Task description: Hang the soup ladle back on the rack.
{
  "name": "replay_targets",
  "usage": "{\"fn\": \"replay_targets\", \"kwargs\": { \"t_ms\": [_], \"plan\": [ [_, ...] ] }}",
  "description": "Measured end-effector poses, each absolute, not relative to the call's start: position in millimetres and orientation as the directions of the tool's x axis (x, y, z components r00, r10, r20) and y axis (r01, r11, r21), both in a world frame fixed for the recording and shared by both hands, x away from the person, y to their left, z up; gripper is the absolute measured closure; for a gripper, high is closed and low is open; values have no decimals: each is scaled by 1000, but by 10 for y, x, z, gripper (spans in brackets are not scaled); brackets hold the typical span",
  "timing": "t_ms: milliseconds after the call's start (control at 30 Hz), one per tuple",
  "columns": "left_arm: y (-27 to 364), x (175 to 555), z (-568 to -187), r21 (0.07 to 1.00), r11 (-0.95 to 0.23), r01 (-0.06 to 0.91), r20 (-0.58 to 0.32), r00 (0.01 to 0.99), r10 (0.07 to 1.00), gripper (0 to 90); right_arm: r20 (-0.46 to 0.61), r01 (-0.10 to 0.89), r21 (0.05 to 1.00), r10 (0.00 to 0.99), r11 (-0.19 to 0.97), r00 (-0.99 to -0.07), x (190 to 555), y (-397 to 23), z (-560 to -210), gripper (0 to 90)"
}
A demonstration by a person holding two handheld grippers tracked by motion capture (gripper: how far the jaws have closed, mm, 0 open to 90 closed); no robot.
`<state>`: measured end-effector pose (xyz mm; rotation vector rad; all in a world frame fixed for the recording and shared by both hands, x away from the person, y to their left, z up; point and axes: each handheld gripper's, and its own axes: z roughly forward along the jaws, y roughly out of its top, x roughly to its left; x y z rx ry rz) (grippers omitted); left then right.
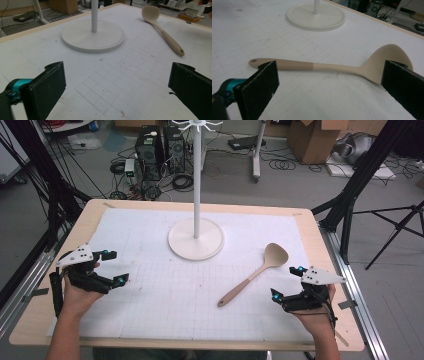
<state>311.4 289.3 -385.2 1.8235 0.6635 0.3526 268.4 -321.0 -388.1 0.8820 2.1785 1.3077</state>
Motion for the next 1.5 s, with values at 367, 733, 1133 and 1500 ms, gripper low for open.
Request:
{"fn": "replay_targets", "kwargs": {
  "t_ms": [367, 733, 1133, 1500],
  "plan": [
    [2741, 3178, -3872, 928, -243, 283, -95, 809, 580, 17, -5, 304, 903, 717, 302, -697, 2429, -3362, -3916, 1],
    [2370, 3358, -3651, 934, -249, 255, -85, 838, 540, 16, -25, 297, 899, 714, 322, -700, 2350, -3382, -3895, 1],
    [1680, 3580, -3513, 926, -270, 264, -124, 888, 443, 16, -21, 308, 901, 741, 304, -671, 2246, -3532, -3879, 1],
    [894, 3725, -3483, 894, -359, 267, -132, 924, 360, 16, -22, 304, 905, 744, 299, -668, 2277, -3551, -3869, 1]
  ]
}}
